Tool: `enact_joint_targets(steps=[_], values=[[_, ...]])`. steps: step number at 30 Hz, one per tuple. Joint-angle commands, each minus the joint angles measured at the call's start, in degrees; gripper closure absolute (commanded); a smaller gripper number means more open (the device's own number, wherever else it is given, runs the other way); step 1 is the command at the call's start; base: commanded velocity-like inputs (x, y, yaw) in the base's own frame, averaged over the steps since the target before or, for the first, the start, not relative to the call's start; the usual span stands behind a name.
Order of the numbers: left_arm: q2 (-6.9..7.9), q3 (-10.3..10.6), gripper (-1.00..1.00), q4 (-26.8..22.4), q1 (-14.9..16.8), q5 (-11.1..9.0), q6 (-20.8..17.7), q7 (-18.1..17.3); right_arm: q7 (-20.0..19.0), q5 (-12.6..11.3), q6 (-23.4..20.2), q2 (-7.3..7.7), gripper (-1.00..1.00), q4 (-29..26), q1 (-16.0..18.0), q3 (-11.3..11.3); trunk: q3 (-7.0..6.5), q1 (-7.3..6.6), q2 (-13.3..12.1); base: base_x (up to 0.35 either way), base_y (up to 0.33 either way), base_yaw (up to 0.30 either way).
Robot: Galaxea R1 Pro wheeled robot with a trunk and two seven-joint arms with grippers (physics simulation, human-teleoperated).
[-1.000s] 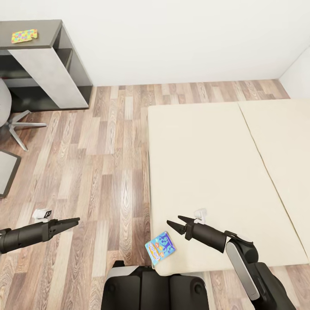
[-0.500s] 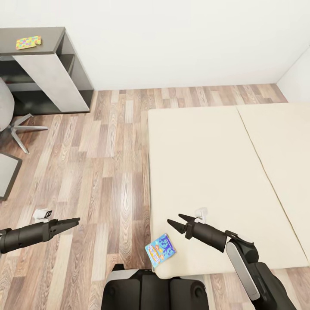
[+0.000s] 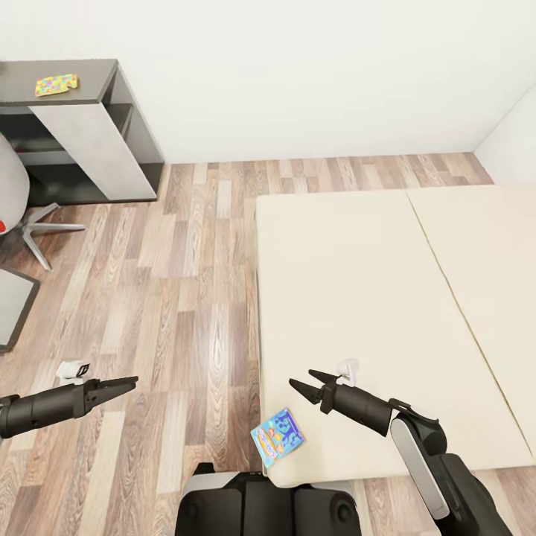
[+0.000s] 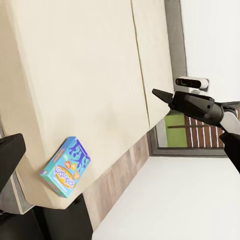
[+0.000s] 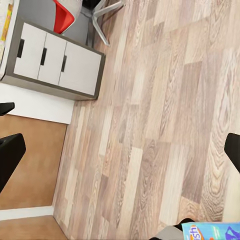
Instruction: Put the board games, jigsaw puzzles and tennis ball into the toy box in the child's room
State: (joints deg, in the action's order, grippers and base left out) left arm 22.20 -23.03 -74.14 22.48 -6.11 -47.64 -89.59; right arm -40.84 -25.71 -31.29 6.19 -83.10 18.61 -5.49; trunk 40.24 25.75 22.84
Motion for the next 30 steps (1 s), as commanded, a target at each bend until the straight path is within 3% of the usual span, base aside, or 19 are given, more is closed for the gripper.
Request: enact_joint_targets(steps=[1,30], values=[[0.02,-0.04,-1.00,-0.02,0.02,0.04,-0.61,-0.23,0.10,-0.49,-0.44,0.04,-1.00,-0.05,0.02,-0.04,-0.03,0.03,0.08,0.000,0.000,0.000],[0.02,-0.06,-1.00,-0.03,0.02,0.04,-0.61,-0.25,0.09,-0.49,-0.44,0.05,-1.00,-0.14,0.02,-0.05,-2.77,0.03,0.08,0.000,0.000,0.000]])
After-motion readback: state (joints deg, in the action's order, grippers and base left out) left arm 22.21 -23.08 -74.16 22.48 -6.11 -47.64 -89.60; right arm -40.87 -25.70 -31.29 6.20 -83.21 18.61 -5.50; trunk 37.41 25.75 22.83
